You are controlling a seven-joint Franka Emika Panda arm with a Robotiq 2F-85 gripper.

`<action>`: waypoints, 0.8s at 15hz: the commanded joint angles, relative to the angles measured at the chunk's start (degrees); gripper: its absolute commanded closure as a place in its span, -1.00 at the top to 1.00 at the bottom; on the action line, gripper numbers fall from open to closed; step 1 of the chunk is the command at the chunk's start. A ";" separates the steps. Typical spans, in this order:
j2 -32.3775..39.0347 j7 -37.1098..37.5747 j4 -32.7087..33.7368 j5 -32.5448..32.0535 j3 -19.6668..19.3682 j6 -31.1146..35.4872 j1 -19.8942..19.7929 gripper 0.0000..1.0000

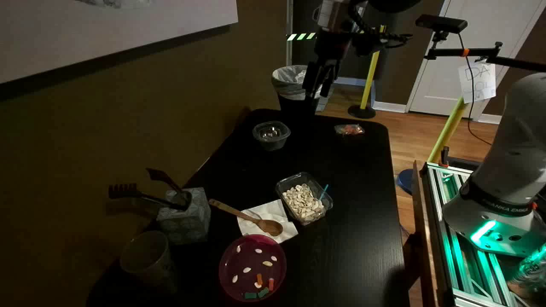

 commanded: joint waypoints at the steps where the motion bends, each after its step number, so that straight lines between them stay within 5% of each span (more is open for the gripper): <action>1: 0.00 -0.09 0.11 0.10 0.18 -0.16 -0.21 1.00; 7: 0.00 -0.09 0.11 0.10 0.18 -0.16 -0.21 1.00; 8: -0.41 3.84 -1.25 -1.97 1.69 7.44 -1.46 1.00; 12: 5.48 16.06 2.21 -13.44 7.42 19.43 -6.91 1.00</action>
